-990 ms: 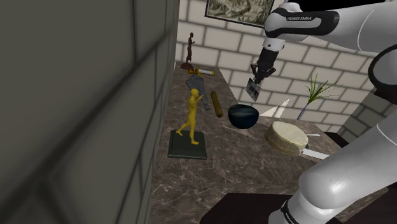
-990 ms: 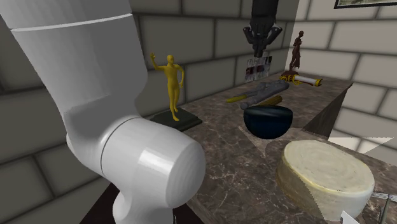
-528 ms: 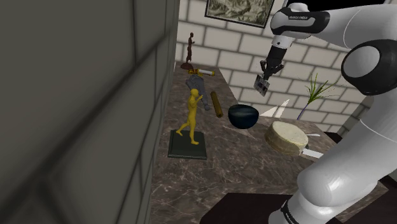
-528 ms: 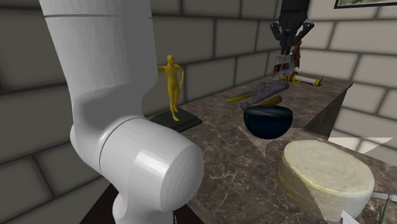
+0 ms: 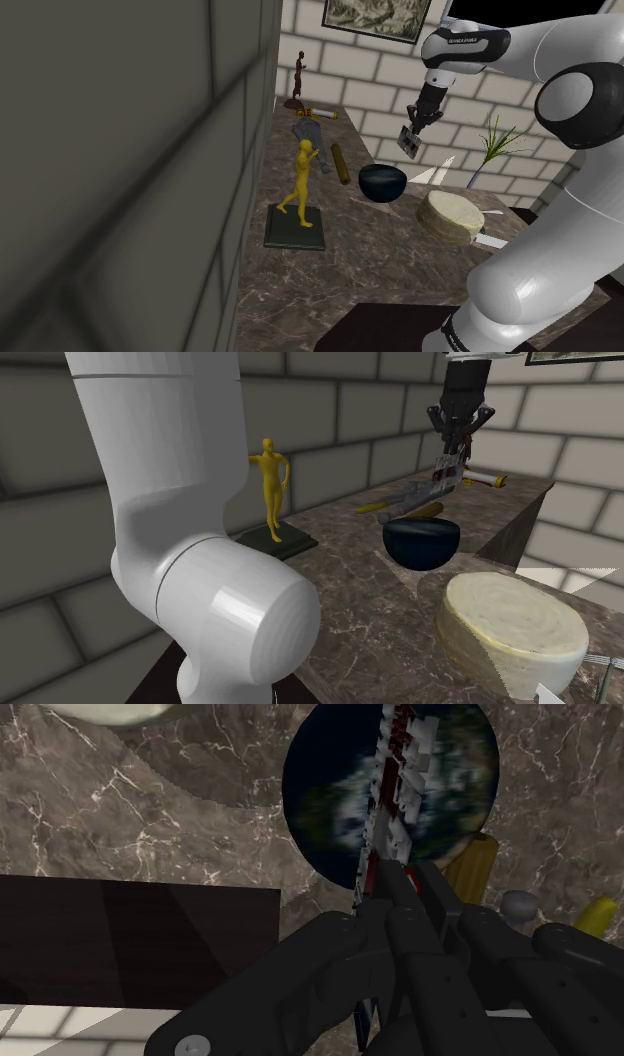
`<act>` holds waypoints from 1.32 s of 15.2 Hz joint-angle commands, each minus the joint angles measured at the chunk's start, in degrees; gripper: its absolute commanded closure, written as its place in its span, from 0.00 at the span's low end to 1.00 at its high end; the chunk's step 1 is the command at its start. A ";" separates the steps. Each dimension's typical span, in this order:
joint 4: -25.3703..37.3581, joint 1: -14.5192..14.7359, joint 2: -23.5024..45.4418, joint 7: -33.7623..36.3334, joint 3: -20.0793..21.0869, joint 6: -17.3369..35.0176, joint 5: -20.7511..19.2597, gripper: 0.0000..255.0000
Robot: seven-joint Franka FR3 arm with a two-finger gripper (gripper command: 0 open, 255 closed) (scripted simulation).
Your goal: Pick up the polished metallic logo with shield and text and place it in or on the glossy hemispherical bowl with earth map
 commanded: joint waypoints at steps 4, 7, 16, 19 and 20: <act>-3.94 -0.04 -0.10 -0.09 -0.04 3.87 -0.02 1.00; -6.19 -0.04 -0.05 -0.11 -0.04 6.17 -0.01 1.00; -11.73 -0.07 0.66 -0.28 -0.07 12.41 0.19 1.00; -11.72 -0.07 0.67 -0.28 -0.07 12.41 0.19 1.00; -11.72 -0.07 0.67 -0.28 -0.07 12.41 0.19 1.00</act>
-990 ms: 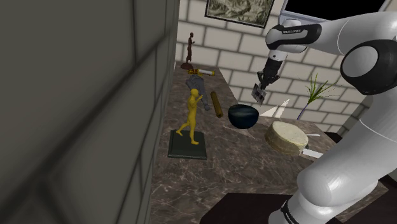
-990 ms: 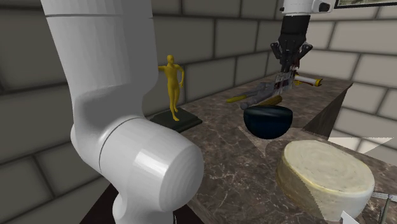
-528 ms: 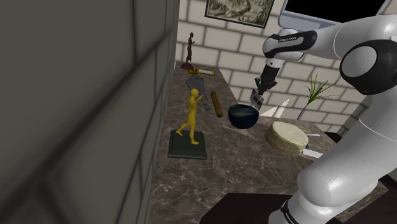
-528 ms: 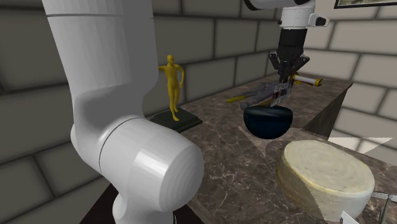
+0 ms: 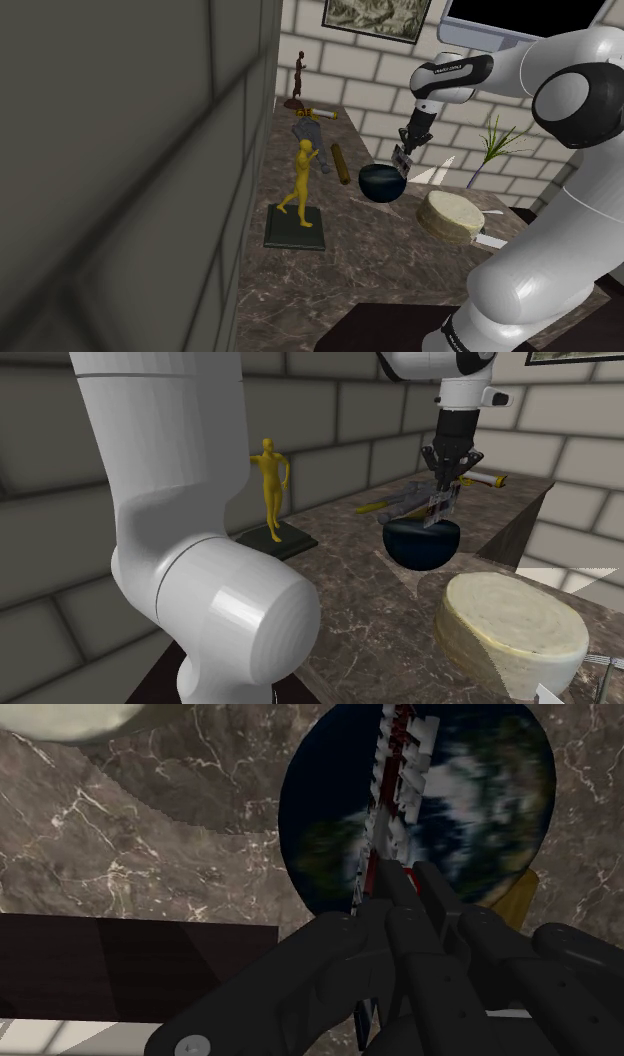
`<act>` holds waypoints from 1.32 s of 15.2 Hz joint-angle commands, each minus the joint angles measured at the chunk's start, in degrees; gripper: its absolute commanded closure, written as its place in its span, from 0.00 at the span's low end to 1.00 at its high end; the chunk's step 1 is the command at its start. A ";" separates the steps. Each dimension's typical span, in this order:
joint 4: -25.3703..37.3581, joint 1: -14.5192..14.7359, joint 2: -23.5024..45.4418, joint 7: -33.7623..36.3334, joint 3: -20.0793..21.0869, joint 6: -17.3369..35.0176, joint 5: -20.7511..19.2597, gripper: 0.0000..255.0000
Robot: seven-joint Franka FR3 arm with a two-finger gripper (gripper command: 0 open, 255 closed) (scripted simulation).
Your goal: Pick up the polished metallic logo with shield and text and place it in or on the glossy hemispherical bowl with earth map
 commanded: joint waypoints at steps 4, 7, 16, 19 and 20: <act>-0.04 0.01 -0.01 0.01 0.01 0.05 0.00 0.00; -0.04 0.01 -0.01 0.01 0.01 0.05 0.00 0.00; 6.06 0.04 -1.04 0.21 0.04 -7.06 -0.28 0.00; 6.06 0.04 -1.04 0.21 0.04 -7.06 -0.28 0.00; 6.06 0.04 -1.04 0.21 0.04 -7.06 -0.28 0.00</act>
